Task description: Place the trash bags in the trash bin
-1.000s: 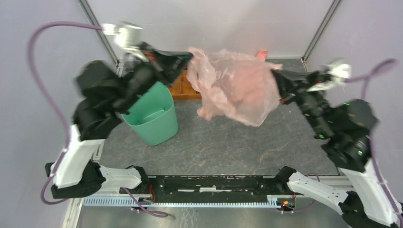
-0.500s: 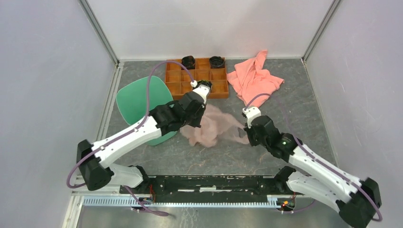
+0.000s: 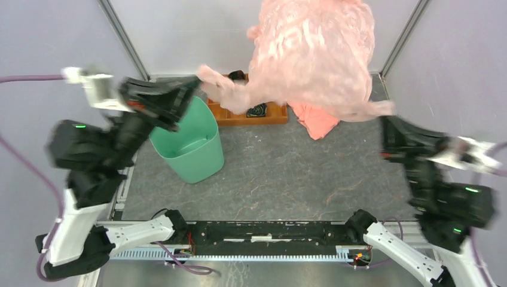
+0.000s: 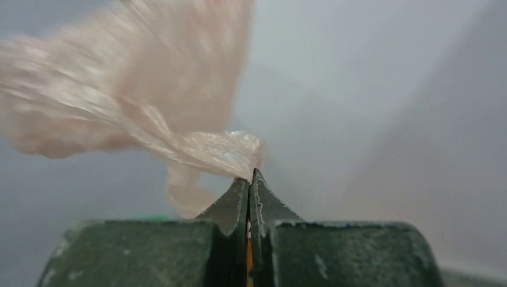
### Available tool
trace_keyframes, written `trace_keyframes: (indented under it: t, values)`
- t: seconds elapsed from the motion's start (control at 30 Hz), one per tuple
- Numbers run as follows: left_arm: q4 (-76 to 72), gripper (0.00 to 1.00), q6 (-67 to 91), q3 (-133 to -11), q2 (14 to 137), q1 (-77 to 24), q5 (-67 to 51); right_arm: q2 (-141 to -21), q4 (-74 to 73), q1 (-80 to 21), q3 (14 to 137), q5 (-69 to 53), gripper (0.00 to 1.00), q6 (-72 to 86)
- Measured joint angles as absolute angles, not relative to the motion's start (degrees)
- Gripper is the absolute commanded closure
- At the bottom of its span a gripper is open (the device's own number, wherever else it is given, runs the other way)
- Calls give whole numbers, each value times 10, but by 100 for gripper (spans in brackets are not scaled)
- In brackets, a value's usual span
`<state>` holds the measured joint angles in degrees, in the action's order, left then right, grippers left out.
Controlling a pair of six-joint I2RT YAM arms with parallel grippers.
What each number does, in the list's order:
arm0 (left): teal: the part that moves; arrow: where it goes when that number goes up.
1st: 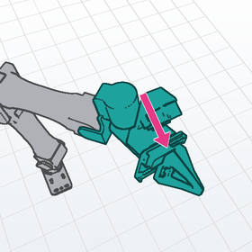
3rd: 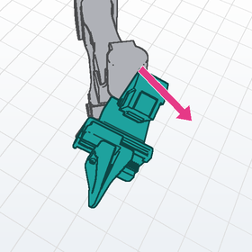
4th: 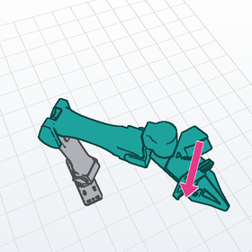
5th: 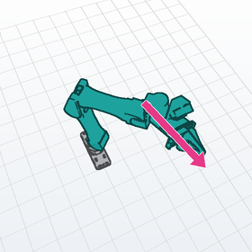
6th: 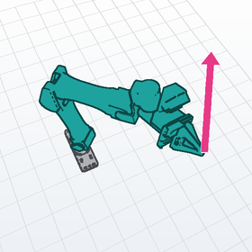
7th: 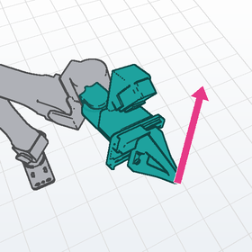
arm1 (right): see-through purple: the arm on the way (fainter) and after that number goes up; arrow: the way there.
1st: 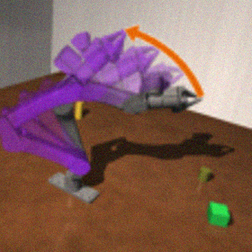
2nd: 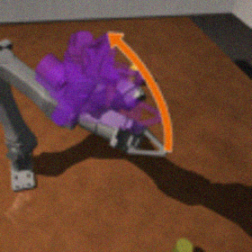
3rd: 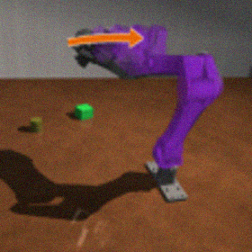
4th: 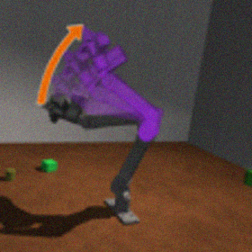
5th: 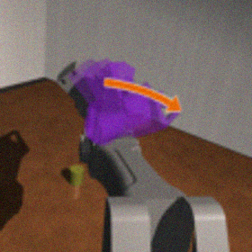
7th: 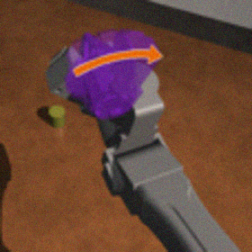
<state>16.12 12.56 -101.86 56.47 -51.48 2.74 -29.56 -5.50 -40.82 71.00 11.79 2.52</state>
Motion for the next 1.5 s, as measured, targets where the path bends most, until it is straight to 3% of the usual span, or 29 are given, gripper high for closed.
trace_keyframes:
  t: [0.07, 0.17, 0.23, 0.3, 0.37, 0.43, 0.53, 0.63, 0.77, 0.87, 1.03, 1.1, 1.17, 1.23, 1.37, 1.43, 1.5]
  values:
    - [133, 98, 126, -908, 528, -515, 44, -257, -23, -408, 589, 145, 100, 58]
    - [135, 98, 126, -712, 546, -515, 60, -290, -40, -408, 365, 146, 100, 142]
    - [183, 98, 127, -634, 593, -515, 69, -337, -104, -408, 268, 128, 100, 171]
    - [259, 98, 127, -606, 632, -515, 74, -353, -204, -408, 248, 123, 100, 171]
    - [320, 98, 125, -645, 643, -514, 71, -375, -267, -407, 332, 118, 100, 140]
    - [359, 98, 120, -801, 675, -514, 44, -430, -271, -405, 504, 101, 100, 98]
    - [304, 98, 119, -1056, 723, -512, -36, -498, -222, -406, 767, 70, 100, 45]
    - [189, 98, 119, -1128, 680, -512, -91, -461, -89, -406, 859, 39, 99, 6]
    - [89, 98, 119, -975, 531, -512, -86, -327, 24, -406, 736, 30, 100, 1]
    - [71, 98, 126, -794, 475, -512, -57, -318, 40, -406, 585, 32, 100, 46]
    - [211, 98, 170, -517, 500, -512, -22, -407, -106, -406, 266, 12, 99, 134]
    - [290, 98, 172, -497, 500, -512, -3, -407, -204, -406, 248, 13, 100, 133]
    - [329, 98, 167, -563, 511, -512, 16, -422, -255, -406, 321, 22, 100, 113]
    - [343, 98, 147, -713, 561, -512, 13, -468, -269, -406, 484, 30, 99, 81]
    - [287, 98, 119, -1008, 648, -512, -31, -511, -162, -406, 789, 12, 99, 25]
    - [243, 98, 119, -1061, 635, -512, -50, -460, -79, -406, 814, -5, 99, 7]
    - [201, 98, 119, -1021, 588, -512, -52, -380, -18, -406, 766, -4, 100, -2]
